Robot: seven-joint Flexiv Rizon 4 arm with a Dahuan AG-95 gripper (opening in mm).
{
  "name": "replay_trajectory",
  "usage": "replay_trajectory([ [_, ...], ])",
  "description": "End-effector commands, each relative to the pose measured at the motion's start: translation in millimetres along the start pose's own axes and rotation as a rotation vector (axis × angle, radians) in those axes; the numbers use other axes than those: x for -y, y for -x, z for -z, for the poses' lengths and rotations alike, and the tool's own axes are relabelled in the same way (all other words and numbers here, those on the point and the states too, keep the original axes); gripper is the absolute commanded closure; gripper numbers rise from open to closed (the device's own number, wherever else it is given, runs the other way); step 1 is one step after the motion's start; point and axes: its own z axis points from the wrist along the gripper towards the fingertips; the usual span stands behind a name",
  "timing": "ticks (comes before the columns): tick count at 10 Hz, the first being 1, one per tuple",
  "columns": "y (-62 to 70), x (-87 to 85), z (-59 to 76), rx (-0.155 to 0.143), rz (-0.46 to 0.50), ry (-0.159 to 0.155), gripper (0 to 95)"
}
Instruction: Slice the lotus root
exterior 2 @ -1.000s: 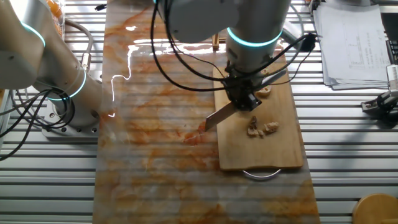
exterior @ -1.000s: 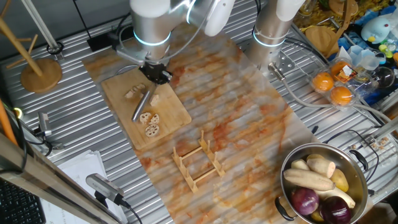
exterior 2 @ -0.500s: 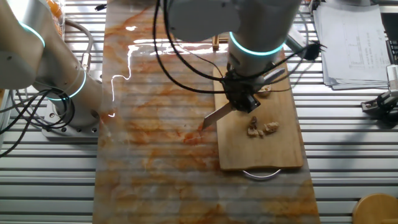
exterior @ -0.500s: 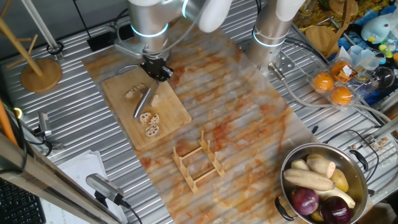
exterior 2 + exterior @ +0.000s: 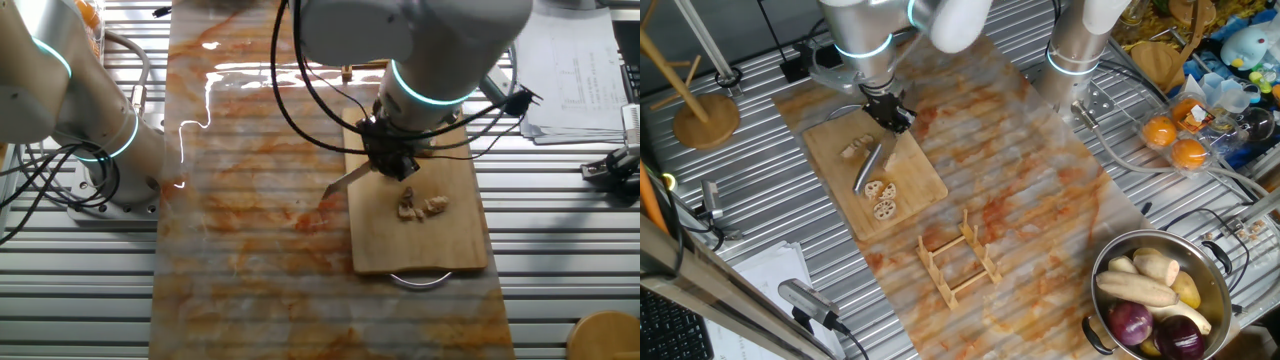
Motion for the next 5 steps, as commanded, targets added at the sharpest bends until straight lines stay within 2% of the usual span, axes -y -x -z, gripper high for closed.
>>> replay_trajectory([
  [1, 1.3, -14.2, -3.6, -0.003, -0.031, 0.017, 95.0],
  [2, -0.4, -22.9, -4.3, 0.003, -0.040, 0.040, 95.0],
  [3, -1.8, -25.9, -3.1, 0.000, -0.041, 0.044, 95.0],
  [4, -2.6, -27.7, -1.4, -0.001, -0.047, 0.026, 95.0],
  [5, -0.4, -25.3, -0.4, 0.015, -0.037, -0.020, 95.0],
])
